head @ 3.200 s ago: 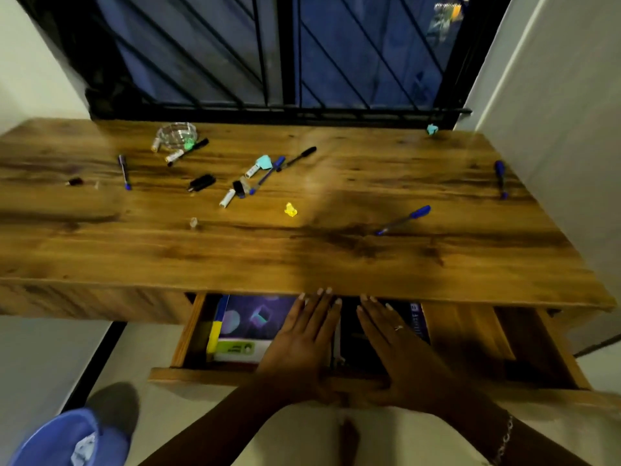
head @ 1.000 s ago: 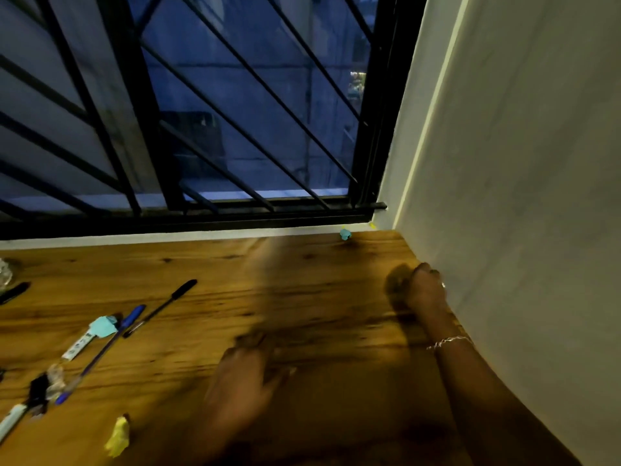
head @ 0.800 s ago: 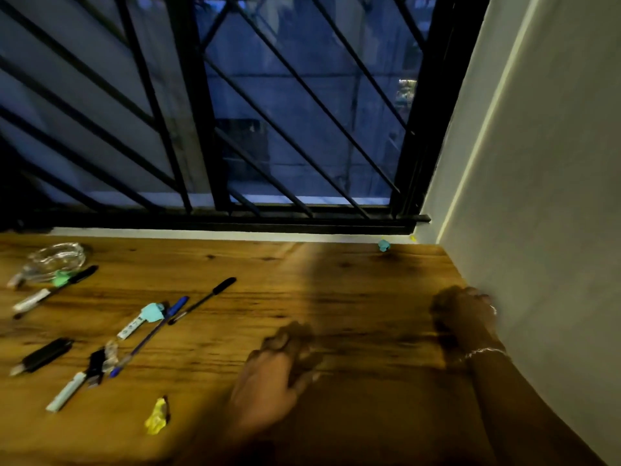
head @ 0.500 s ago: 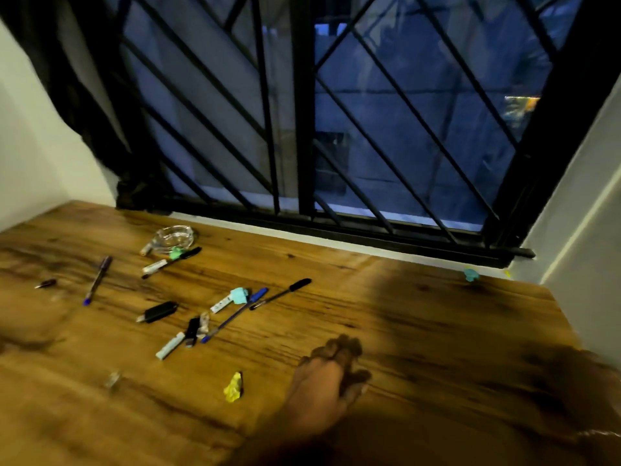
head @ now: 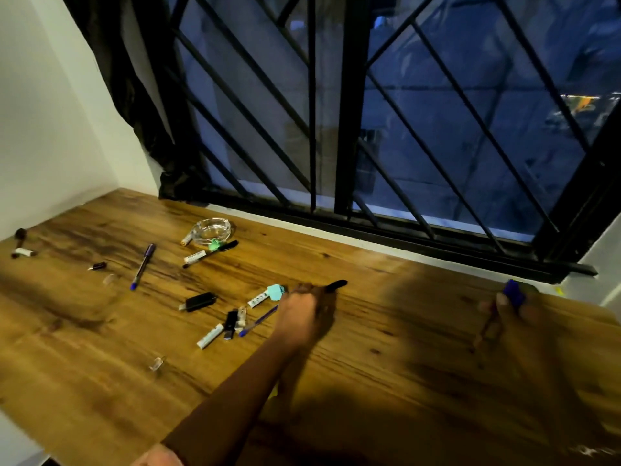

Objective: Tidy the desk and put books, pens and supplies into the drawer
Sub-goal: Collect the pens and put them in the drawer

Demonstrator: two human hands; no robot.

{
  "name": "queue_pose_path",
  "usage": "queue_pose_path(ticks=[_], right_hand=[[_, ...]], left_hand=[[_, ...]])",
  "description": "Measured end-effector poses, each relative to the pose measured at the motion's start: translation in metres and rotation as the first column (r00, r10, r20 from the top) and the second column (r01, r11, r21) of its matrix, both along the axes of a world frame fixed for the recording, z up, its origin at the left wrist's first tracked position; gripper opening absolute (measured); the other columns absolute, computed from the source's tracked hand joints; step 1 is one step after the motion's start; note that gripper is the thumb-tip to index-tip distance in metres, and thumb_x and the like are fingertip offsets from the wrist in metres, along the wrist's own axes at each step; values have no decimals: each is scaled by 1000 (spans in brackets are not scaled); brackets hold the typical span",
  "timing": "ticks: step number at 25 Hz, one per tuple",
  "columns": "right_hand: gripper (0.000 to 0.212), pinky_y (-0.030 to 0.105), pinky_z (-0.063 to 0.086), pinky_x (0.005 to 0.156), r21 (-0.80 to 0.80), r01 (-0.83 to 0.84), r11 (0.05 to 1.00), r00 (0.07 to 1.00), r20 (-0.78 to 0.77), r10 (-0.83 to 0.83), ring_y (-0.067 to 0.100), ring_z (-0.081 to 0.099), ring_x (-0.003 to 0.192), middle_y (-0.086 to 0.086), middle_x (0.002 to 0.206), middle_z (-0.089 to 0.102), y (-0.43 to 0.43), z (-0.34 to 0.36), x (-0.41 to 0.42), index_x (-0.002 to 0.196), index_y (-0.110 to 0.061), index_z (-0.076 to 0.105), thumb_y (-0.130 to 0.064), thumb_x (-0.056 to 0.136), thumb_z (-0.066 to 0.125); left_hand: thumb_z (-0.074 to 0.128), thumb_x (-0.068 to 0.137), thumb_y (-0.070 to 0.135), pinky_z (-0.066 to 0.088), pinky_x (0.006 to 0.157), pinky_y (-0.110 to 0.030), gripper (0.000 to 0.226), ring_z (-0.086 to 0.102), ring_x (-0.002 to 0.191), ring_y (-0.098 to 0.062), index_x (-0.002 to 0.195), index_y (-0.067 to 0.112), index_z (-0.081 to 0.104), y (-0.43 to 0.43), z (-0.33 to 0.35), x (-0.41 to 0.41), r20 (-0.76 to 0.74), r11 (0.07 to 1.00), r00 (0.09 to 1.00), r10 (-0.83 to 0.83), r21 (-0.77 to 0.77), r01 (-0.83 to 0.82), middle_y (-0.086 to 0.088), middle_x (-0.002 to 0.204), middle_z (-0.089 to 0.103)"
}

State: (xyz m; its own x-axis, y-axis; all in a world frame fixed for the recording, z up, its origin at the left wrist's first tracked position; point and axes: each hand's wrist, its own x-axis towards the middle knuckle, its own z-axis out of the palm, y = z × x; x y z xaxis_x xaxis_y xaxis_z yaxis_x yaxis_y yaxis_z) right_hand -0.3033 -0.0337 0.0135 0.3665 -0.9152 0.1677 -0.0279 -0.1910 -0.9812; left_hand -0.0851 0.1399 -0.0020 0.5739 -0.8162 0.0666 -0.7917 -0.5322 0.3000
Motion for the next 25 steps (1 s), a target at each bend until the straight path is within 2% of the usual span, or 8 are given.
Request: queue_pose_path(ticks=[2,4,5,9,12,19,22,25], right_hand=[[47,16,48,47,-42,13,999,999,32,-11,6,60,46,-7,72,70,13,-9,17,89,-20,49,-66,80,46],[12,10,45,43,-43,-12,999,995,94,16,0,59,45,-21,65,68,24,-30,33,85,-22,44,-25,95,40],[17,8,44,44,-45,-23,999,995,91,27,-2,58,45,-24,64,67,34,-39,42,85,-24,43,-14,97,38],[17,17,44,62,2,-34,999,999,-6,34,-6,59,60,-5,70,66,52,-67,49,84,-33,52,-47,91,45],[14,24,38,56,102,-18,995,998,58,12,-3,52,49,-2,64,50,51,-60,63,85,-25,50,-16,95,43],[5,17,42,49,601,-161,783,971,238,17,6,47,52,0,67,56,58,-49,118,81,-13,59,-12,86,58],[12,15,47,40,664,-181,726,960,280,-17,4,56,39,-4,46,61,58,-47,137,75,-9,57,-10,87,57],[2,14,47,41,557,-153,816,964,266,-1,5,61,50,-5,53,68,57,-43,141,88,-11,57,-11,89,55]], left_hand=[[40,96,27,42,92,-33,32,52,113,-25,125,18,51,-10,-1,18,-11,1000,1000,13,0,-13,-8,120,57],[38,96,31,44,89,-34,27,53,108,-25,117,21,53,-22,-8,30,14,999,1000,20,27,-20,-7,115,59],[36,96,33,44,89,-34,27,52,107,-25,115,22,52,-27,-13,34,49,998,999,12,54,-14,-7,114,59],[35,96,30,39,92,-41,28,50,111,-28,118,19,50,-41,-30,45,170,987,985,-23,162,-5,-9,118,58],[39,96,26,38,94,-44,30,50,112,-30,122,16,49,-44,-36,46,214,982,976,-35,191,-6,-12,121,57],[41,94,28,32,98,-35,31,45,117,-25,122,16,47,-30,-20,0,10,996,996,-87,-15,87,-8,123,54],[40,96,26,31,100,-34,29,44,119,-23,122,17,49,-24,-17,-11,8,993,994,-113,-33,113,-6,124,53],[37,97,32,33,101,-35,33,45,120,-22,125,18,47,-8,-21,13,-30,991,994,105,-85,-107,-6,127,53]])
